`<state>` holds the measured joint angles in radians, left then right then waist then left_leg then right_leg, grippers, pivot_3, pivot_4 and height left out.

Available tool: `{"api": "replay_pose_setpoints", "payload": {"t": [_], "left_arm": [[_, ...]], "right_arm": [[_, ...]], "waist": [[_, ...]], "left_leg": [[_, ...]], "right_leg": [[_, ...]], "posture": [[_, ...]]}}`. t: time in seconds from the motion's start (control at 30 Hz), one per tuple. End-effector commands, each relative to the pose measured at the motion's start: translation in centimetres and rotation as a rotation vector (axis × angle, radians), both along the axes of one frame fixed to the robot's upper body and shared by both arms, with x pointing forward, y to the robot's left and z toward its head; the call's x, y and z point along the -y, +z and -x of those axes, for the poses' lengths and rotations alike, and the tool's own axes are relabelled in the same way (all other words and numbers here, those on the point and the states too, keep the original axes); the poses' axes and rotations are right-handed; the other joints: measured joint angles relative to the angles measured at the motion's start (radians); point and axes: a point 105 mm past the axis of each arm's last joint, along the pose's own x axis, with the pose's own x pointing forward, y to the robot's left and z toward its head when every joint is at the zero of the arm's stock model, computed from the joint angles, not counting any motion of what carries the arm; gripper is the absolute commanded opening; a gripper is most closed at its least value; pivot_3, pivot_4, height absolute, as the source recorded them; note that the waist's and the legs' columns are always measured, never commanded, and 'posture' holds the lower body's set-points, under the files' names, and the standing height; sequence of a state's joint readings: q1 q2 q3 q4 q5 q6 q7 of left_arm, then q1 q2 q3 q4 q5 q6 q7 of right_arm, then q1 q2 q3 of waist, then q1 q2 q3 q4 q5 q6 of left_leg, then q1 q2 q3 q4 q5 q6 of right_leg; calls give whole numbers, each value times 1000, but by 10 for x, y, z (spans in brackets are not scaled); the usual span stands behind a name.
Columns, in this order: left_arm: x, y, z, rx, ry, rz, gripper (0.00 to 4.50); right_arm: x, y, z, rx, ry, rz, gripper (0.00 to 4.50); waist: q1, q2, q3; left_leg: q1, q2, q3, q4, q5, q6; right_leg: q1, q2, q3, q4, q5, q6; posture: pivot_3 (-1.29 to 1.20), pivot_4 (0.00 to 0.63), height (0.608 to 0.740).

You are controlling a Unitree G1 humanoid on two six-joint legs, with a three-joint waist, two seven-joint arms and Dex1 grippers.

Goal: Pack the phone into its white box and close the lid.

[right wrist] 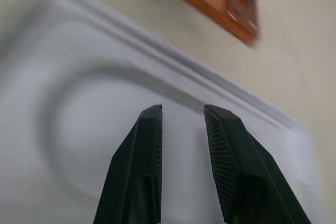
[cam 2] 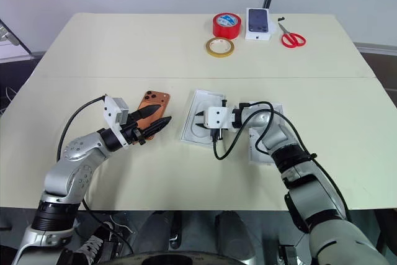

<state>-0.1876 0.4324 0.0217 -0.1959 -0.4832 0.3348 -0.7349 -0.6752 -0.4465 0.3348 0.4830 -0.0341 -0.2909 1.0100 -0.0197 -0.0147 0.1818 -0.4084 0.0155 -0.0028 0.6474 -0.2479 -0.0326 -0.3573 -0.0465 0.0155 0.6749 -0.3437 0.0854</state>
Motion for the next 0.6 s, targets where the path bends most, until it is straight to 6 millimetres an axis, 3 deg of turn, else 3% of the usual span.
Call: {"api": "replay_pose_setpoints", "payload": {"t": [0.03,0.17,0.3,0.6], "left_arm": [[-7,11,1,38,14,10,2944],[-10,13,3,46,7,7,2944],[-11,13,4,49,0,-3,2944],[-7,10,3,47,-4,0,2944]], "right_arm": [[-3,44,8,-36,10,-180,1298],[-8,32,48,-170,88,-176,1298],[-5,16,72,-197,129,-84,1298],[9,-17,63,-108,76,54,1298]], "waist": [[1,0,0],[7,0,0],[6,0,0],[5,0,0]], "left_leg": [[0,0,0,0,0,0],[0,0,-2,-1,0,0],[-2,0,-1,-1,0,1],[-1,0,-1,-1,0,1]], "right_leg": [[0,0,0,1,0,0],[0,0,-1,0,0,0],[-1,-1,-1,-3,0,0],[-1,-1,-1,-3,0,-1]], "posture": [[0,150,740],[0,150,740],[0,150,740],[0,150,740]]}}
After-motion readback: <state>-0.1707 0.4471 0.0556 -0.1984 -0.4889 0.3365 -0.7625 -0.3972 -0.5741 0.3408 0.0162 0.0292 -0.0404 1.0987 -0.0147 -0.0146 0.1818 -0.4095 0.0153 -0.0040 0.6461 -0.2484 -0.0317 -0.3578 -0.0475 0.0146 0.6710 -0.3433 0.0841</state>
